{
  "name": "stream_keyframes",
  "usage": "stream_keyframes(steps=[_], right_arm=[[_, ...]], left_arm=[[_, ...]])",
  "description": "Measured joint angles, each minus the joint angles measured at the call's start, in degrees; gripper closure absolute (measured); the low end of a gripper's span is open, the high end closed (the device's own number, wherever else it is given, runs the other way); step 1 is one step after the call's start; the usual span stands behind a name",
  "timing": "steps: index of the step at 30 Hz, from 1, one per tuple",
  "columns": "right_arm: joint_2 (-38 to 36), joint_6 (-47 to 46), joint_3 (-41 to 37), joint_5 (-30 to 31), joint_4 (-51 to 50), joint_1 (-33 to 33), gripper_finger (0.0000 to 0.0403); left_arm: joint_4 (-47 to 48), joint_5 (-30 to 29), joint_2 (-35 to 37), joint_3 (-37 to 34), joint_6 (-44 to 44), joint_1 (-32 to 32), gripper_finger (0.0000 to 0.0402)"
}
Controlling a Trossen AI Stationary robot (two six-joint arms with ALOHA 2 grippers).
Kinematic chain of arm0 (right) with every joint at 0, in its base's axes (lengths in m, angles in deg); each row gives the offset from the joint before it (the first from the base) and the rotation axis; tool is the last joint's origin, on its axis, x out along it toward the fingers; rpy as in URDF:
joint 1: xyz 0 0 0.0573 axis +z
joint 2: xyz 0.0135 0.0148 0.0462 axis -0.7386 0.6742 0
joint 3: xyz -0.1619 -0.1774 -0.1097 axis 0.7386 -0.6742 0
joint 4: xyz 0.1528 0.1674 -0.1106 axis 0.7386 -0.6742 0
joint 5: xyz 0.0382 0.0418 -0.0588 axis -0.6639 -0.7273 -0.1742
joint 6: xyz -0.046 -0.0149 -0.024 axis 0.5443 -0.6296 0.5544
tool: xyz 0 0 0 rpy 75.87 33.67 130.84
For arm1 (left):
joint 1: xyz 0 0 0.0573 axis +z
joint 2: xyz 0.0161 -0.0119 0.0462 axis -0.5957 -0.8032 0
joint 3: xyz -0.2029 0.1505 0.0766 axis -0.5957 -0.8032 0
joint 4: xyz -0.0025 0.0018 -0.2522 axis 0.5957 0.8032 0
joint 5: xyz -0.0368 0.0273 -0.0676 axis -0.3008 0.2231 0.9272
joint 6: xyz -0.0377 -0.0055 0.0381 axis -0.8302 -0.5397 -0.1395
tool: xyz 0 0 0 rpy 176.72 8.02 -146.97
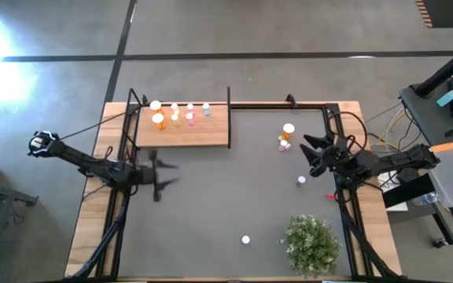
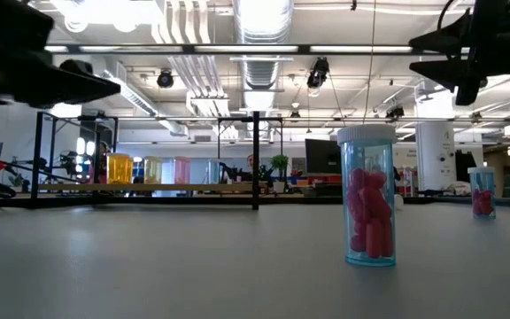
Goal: Pick and place medicine bottles onto shelf by color
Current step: Move the top blue pill bottle to the middle of the table
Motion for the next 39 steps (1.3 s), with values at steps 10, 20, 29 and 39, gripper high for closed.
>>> stream_keyframes(steps=[10, 20, 29, 39], right_arm=[[0.05, 2.12, 0.0, 1.34, 1.65, 0.0, 0.0165], [0.11, 2.74, 0.0, 1.34, 1.38, 0.0, 0.0165], [0.13, 4.76, 0.0, 1.33, 1.36, 0.0, 0.0165], [0.13, 2.25, 0.0, 1.32, 1.25, 0.0, 0.0165]], left_arm=[[0.39, 17.7, -1.3, -0.02, -0.07, 0.13, 0.0228], [0.1, -20.62, 2.22, -0.02, -0.17, 0.15, 0.0228], [-0.03, -28.55, 1.6, -0.04, -0.23, 0.15, 0.0228], [0.76, -28.46, -0.95, -0.04, -0.23, 0.13, 0.0228]])
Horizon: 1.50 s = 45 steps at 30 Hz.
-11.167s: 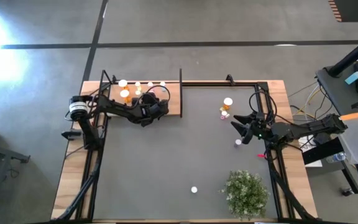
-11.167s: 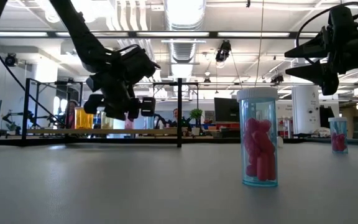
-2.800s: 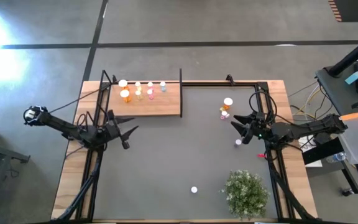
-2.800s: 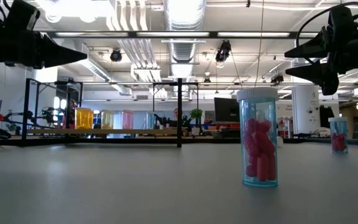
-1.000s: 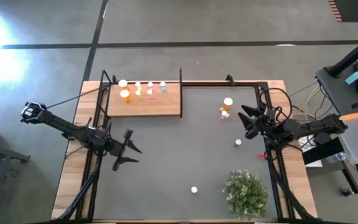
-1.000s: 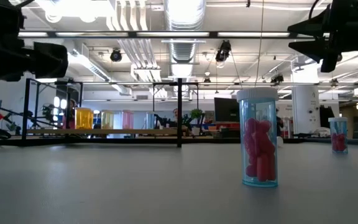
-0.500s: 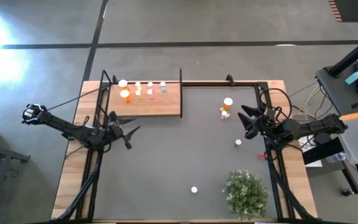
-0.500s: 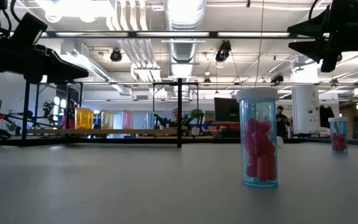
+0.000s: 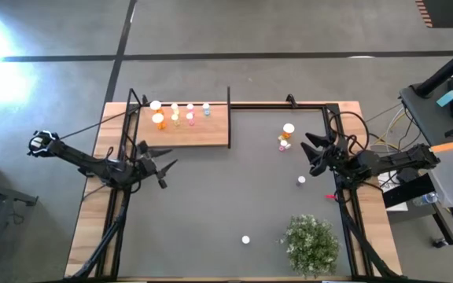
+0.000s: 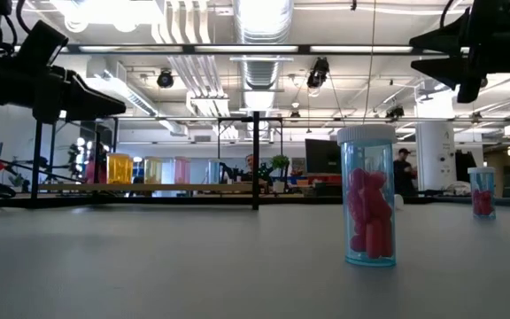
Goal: Pick and place medicine bottles onto shelf by color
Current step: Move the top blue pill bottle to the middle of the table
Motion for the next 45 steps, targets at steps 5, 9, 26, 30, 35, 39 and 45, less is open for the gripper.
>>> stream_keyframes(steps=[5, 9, 26, 30, 35, 39, 45], right_arm=[[0.86, -1.48, 0.0, -0.01, -1.35, 0.0, 0.0165], [3.24, -0.94, 0.0, 0.01, -1.63, 0.0, 0.0165], [23.0, -26.45, 25.0, 11.86, -47.08, 0.01, 0.0165], [28.54, -39.82, 30.42, 11.39, -59.68, 0.0, 0.0165], [35.42, -51.59, 34.28, 6.85, -66.75, 0.02, 0.0165], [40.75, -54.26, 36.19, 0.96, -67.09, 0.02, 0.0165], [46.46, -56.0, 41.91, -7.69, -69.04, 0.01, 0.0165]], left_arm=[[-0.07, 0.11, 3.86, 0.0, 0.0, 0.02, 0.0228], [-0.09, 0.21, 8.74, 0.0, 0.0, 0.98, 0.0228], [-0.17, 0.23, 24.98, 0.0, -0.04, 15.65, 0.0228], [-0.77, 0.17, 26.24, 0.0, -0.02, 18.88, 0.0228], [-0.27, 0.14, 26.29, 0.0, -0.02, 20.9, 0.0228], [-0.42, 0.15, 26.26, 0.0, -0.02, 20.98, 0.0228], [-0.57, 0.17, 25.25, 0.0, -0.02, 20.98, 0.0228]])
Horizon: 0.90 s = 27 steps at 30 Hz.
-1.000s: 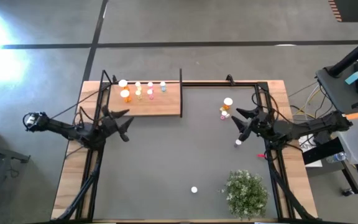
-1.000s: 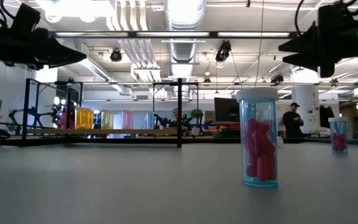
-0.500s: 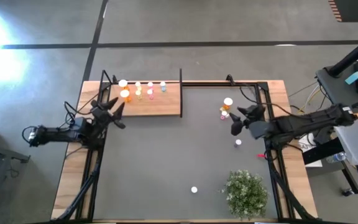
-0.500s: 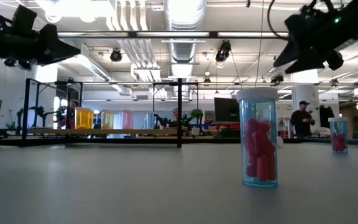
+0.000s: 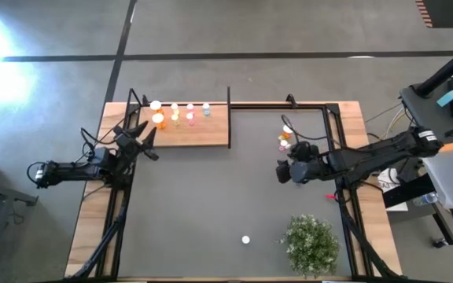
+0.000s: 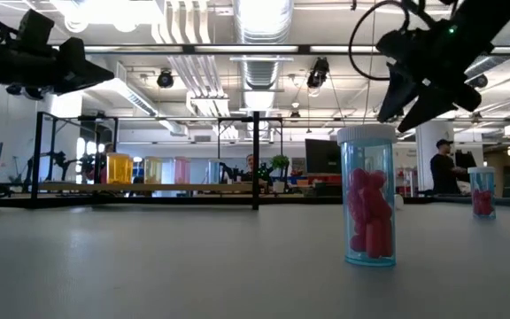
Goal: Pick and place medicine bottles onto shelf by color
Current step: Move the top blue pill bottle to the middle of the table
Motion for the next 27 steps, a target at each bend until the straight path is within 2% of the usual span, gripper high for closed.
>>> stream_keyframes(steps=[4, 13, 21, 27], right_arm=[[2.81, -0.09, 4.95, -5.07, -2.55, 0.02, 0.0165], [9.42, 0.51, 14.76, -4.62, -14.11, -0.25, 0.0165], [14.69, -1.11, 19.14, -5.71, -25.24, -1.44, 0.0165], [17.71, 1.71, 19.6, -10.01, -24.43, -3.11, 0.0165]], left_arm=[[-0.03, 0.02, -1.01, 0.0, 0.0, 0.0, 0.0228], [0.09, 0.02, -3.01, 0.0, 0.0, 0.0, 0.0228], [0.17, 0.02, -4.82, 0.0, 0.0, 0.0, 0.0228], [0.13, 0.04, -6.33, 0.0, 0.0, 0.0, 0.0228]])
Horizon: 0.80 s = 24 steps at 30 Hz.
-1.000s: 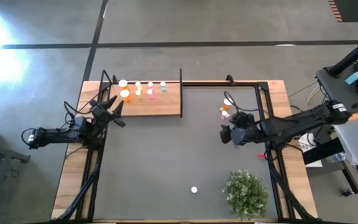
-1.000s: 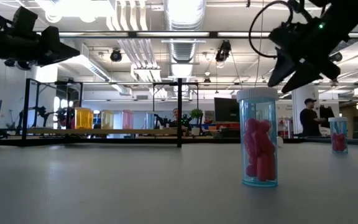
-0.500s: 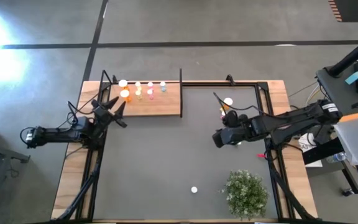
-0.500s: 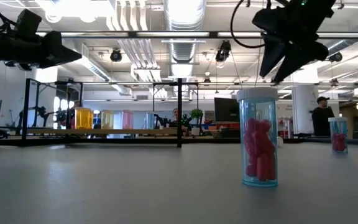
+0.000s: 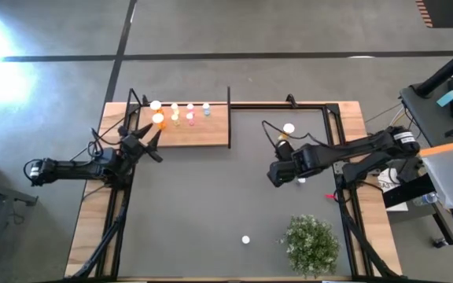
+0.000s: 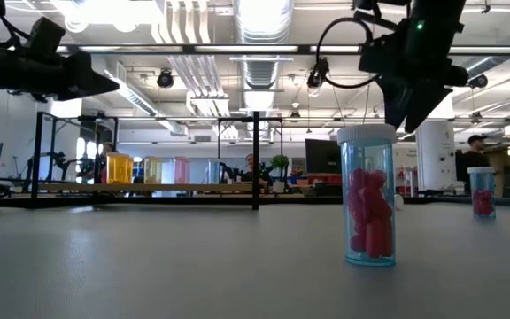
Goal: Pick and place medicine bottles onto shelf by color
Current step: Move the top blue pill bottle to the middle of the table
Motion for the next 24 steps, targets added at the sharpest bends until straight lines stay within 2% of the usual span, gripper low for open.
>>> stream_keyframes(steps=[3, 8, 12, 18, 24], right_arm=[[2.13, -5.19, 1.16, -1.1, -0.12, 0.0, 0.0165], [4.62, -18.08, 4.14, -2.44, -6.84, 0.0, 0.0165], [4.85, -20.17, 5.82, -2.4, -7.09, 0.02, 0.0165], [4.62, -12.25, 8.3, -2.38, -7.15, 0.02, 0.0165], [3.9, 5.31, 9.98, -2.1, -7.93, 0.02, 0.0165]], left_arm=[[0.04, 0.01, -0.74, 0.0, 0.0, 0.0, 0.0228], [0.09, 0.01, -1.9, 0.0, 0.0, 0.0, 0.0228], [0.01, 0.01, -2.88, 0.0, 0.0, 0.0, 0.0228], [0.15, 0.03, -4.2, 0.0, 0.0, 0.0, 0.0228], [-0.04, 0.02, -5.38, 0.02, 0.0, 0.0, 0.0228]])
